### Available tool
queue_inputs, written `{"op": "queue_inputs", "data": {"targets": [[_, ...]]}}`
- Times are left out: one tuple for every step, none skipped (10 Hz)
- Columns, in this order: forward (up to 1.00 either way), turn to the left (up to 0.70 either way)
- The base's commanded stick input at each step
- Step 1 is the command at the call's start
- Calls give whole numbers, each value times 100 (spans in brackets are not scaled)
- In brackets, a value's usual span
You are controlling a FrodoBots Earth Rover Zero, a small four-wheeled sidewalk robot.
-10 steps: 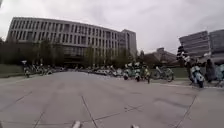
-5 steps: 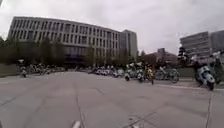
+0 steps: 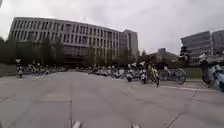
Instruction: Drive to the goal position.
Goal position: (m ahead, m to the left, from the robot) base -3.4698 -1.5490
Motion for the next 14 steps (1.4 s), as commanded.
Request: {"op": "queue_inputs", "data": {"targets": [[70, 2], [70, 3], [70, 9], [70, 24], [70, 32], [70, 33], [70, 18], [70, 3], [70, 3], [70, 3], [70, 3], [70, 3], [70, 3], [70, 3]]}}
